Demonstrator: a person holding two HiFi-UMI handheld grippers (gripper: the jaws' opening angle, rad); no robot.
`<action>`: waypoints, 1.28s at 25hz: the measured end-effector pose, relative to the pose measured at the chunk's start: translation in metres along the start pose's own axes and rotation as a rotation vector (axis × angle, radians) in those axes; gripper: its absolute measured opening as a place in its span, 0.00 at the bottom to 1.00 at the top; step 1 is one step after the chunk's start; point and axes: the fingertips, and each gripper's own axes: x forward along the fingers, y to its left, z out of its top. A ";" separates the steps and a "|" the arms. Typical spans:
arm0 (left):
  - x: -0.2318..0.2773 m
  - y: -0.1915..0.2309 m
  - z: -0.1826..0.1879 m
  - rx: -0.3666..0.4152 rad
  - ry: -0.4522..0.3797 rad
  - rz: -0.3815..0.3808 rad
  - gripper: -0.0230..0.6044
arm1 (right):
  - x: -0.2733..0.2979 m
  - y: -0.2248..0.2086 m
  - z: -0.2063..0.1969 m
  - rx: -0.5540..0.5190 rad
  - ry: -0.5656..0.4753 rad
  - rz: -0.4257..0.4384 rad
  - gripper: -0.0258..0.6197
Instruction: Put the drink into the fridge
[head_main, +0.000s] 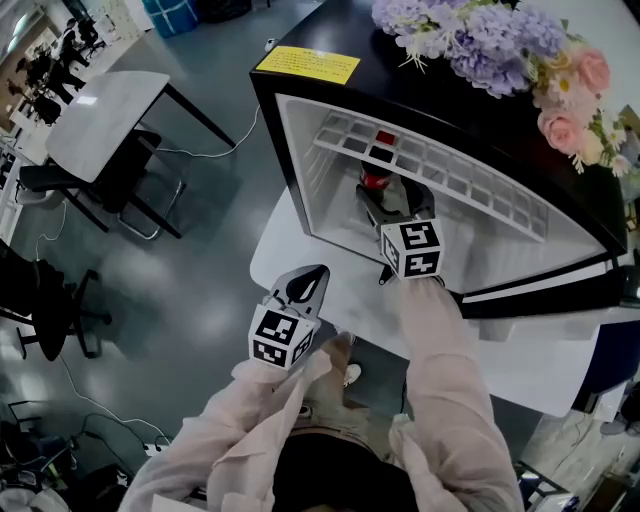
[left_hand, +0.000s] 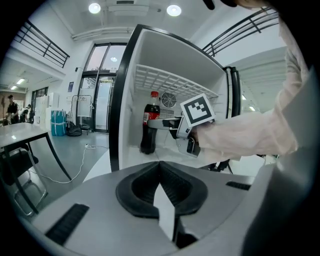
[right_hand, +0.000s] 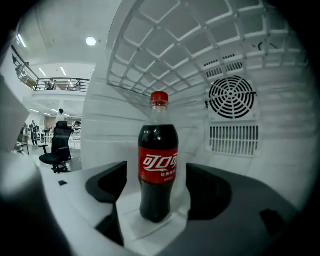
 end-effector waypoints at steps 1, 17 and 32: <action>-0.002 -0.002 0.000 0.007 0.002 -0.003 0.05 | -0.005 0.000 -0.001 0.003 0.000 -0.006 0.59; -0.012 -0.041 -0.001 0.068 -0.011 -0.104 0.05 | -0.110 0.008 -0.017 0.118 -0.002 -0.092 0.59; -0.026 -0.069 0.031 0.031 -0.115 -0.172 0.05 | -0.245 0.023 -0.003 0.295 -0.074 -0.299 0.35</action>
